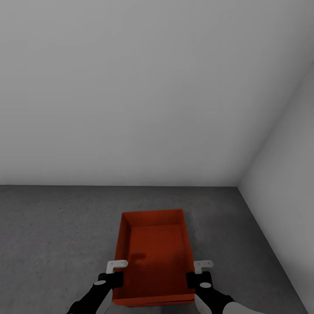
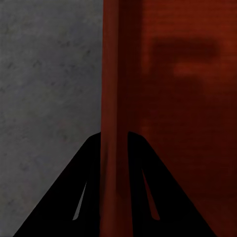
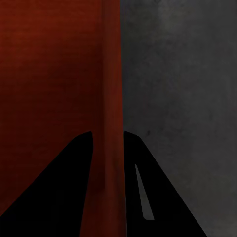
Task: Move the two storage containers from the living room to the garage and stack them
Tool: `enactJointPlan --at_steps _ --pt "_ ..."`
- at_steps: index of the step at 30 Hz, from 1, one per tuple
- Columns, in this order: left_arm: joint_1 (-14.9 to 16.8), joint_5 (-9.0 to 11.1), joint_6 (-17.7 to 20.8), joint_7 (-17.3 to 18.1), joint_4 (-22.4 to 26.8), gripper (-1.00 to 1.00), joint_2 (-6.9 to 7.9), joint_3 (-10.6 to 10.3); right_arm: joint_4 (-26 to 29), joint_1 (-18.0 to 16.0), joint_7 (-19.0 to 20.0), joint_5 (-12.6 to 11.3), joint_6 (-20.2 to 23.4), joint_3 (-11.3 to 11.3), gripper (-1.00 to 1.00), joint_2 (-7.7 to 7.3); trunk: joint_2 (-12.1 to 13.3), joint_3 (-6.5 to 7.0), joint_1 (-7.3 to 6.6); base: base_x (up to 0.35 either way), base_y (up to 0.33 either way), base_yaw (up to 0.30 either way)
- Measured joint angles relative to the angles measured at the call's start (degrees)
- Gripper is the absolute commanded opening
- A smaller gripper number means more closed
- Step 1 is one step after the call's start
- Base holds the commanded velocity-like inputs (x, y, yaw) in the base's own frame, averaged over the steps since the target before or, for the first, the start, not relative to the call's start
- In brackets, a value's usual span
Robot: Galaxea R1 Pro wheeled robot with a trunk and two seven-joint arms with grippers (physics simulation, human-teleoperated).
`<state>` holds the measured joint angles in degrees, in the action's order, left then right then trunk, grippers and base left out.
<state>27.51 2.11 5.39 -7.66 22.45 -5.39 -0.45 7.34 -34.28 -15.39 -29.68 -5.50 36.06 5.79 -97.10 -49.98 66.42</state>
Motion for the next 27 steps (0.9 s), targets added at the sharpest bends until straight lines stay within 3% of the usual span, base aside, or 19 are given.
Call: enactJointPlan --at_steps 19,20,21,27 --pt "0.01 -0.10 0.18 -0.04 0.09 -1.00 0.00 -0.01 -0.03 0.00 0.00 -0.05 0.01 -0.04 -1.00 0.03 0.00 0.00 0.00 0.000 0.000 0.000" --pt "0.01 -0.11 0.20 -0.04 0.10 1.00 0.01 -0.01 -0.03 0.00 0.00 -0.06 0.01 -0.04 1.00 0.03 0.00 0.00 0.00 0.000 0.000 0.000" --pt "-0.01 0.60 0.17 -0.07 0.05 1.00 0.59 -0.73 -0.81 0.04 0.04 -1.05 0.25 0.94 1.00 -0.40 0.00 -0.01 0.01 0.000 0.000 0.000" --pt "0.00 0.43 0.18 -0.25 0.02 1.00 0.65 -0.62 -0.90 0.03 -0.07 -1.09 0.27 0.72 1.00 -0.44 0.00 -0.01 0.00 0.000 0.000 0.000"
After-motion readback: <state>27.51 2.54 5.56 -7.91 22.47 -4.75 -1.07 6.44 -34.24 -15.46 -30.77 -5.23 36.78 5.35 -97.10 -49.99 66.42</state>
